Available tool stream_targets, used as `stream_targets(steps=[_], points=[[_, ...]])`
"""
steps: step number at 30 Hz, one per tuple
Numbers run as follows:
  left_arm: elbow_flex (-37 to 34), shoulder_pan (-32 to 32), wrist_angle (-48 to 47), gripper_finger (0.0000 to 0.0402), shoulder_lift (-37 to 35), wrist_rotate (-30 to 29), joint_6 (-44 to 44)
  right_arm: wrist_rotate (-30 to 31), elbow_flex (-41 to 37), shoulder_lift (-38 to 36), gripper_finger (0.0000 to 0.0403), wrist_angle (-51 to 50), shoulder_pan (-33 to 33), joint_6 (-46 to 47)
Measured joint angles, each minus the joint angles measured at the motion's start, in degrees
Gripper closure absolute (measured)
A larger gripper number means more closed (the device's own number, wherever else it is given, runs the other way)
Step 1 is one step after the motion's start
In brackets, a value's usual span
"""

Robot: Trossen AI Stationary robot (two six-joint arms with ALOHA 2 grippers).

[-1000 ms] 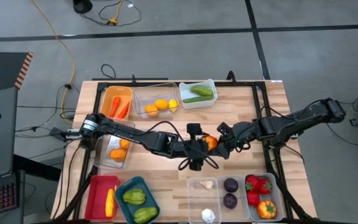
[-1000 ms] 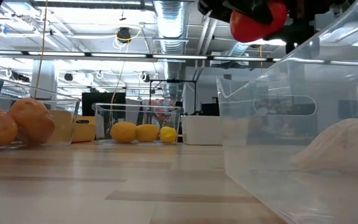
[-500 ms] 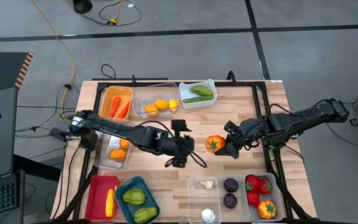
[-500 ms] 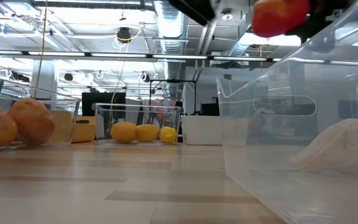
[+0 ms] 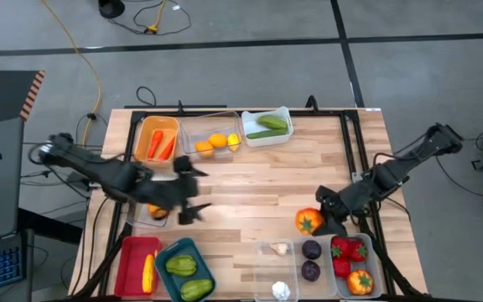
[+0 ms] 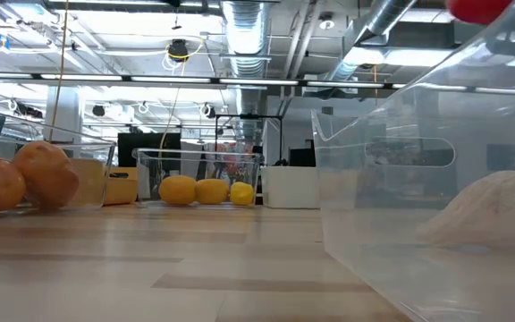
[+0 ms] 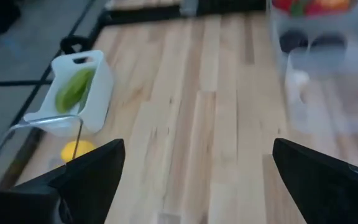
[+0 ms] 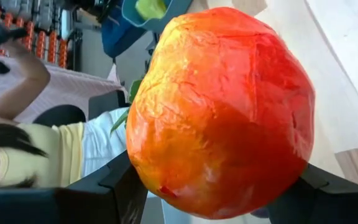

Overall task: Sort produce into baskets
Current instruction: Put the orange tomato into the gray bin

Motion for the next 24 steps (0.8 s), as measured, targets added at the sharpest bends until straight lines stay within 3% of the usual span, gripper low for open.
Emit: stream_targets(steps=[6,13,19,24], points=[[-22.7,-1.9,18.0,0.0006,-20.6,-0.9,0.5,2.5,0.0,0.0,0.0126,-0.1,3.9,2.6],[-43.8,1.5,35.5,0.0006,-42.3,0.7,7.2,2.6,0.0,0.0,0.0126,-0.5,6.3,6.0],[-53.3,6.6,40.7,0.0006,-56.3,6.5,12.0,0.0,0.0,0.0,0.0126,-0.5,9.7,14.2],[-57.0,10.1,40.2,0.0006,-63.7,8.5,12.9,-0.4,0.0,0.0,0.0126,-2.3,14.3,25.3]])
